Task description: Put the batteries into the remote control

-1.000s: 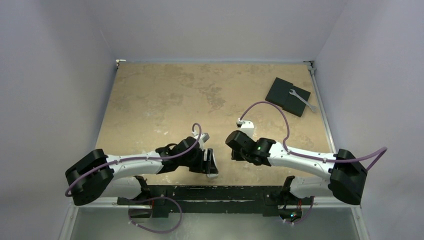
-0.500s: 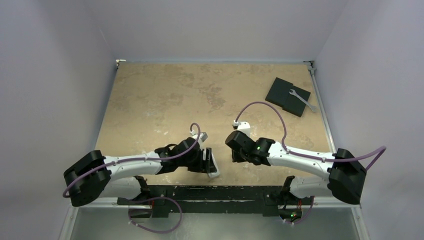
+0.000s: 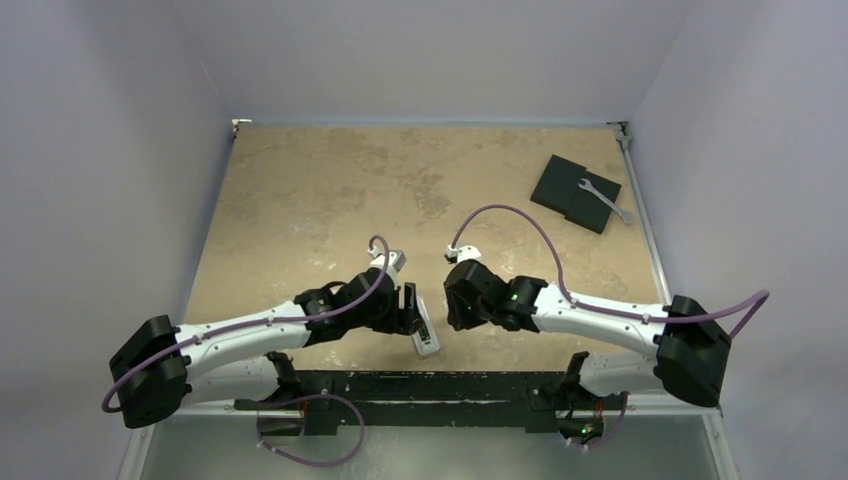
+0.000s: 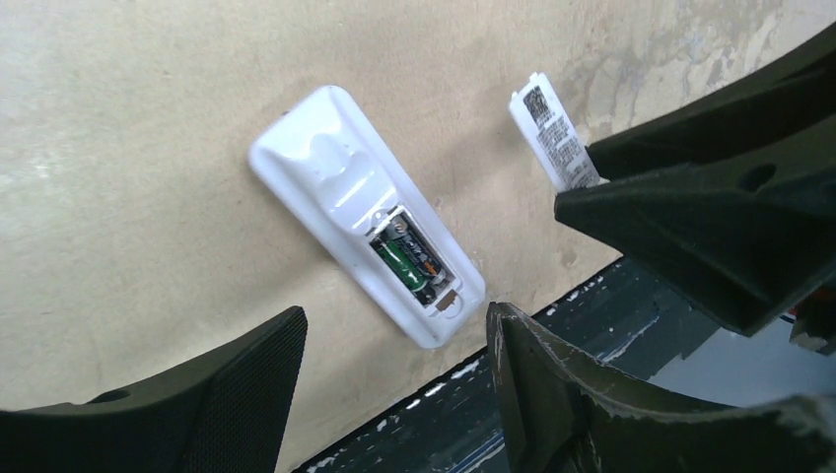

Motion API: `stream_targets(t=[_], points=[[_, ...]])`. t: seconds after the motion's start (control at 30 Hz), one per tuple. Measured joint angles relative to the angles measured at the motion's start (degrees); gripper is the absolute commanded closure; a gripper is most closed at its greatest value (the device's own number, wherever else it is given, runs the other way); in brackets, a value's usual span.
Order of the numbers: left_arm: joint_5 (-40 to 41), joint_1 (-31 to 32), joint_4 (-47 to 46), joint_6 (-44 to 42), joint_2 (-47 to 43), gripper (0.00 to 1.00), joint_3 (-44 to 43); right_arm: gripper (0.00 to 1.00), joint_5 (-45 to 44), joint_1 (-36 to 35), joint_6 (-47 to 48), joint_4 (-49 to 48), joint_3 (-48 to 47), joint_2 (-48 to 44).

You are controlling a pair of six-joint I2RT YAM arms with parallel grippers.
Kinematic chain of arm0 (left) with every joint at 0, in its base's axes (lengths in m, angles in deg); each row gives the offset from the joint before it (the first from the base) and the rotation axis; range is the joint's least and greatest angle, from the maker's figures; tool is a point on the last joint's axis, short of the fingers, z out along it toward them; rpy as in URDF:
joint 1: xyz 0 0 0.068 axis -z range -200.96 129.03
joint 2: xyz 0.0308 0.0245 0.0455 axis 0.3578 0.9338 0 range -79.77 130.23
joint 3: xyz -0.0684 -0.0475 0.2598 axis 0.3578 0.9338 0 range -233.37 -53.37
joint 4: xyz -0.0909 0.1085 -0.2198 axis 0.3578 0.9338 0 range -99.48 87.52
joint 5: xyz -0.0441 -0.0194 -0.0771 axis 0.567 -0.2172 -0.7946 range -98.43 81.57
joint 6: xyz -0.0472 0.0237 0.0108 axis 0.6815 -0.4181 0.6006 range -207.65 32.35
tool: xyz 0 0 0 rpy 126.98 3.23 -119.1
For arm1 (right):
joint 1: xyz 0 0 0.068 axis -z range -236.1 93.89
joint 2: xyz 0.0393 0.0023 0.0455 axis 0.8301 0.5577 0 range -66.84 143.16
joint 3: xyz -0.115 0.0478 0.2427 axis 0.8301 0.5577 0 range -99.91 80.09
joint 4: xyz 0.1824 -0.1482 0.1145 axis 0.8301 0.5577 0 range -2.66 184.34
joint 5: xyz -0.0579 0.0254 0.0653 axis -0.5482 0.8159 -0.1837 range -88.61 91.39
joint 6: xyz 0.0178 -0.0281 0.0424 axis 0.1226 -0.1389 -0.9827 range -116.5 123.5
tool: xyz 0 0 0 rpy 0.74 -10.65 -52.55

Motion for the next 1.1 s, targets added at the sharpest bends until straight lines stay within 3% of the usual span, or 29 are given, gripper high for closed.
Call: stream_targets(t=[0.2, 0.63, 1.1], points=[[2.80, -1.16, 3.74, -1.51, -3.04, 0.33, -1.16, 1.00, 0.83, -2.62, 0.76, -0.63, -1.79, 1.68], [2.82, -11.56, 10.38, -6.75, -9.44, 0.33, -4.90, 1.00, 0.72, -7.06, -0.33, -0.85, -5.66, 6.97], [4.96, -12.79, 18.01, -11.65, -12.24, 0.33, -13.42, 1.00, 0.74, -10.05, -2.67, -0.90, -6.69, 11.04]])
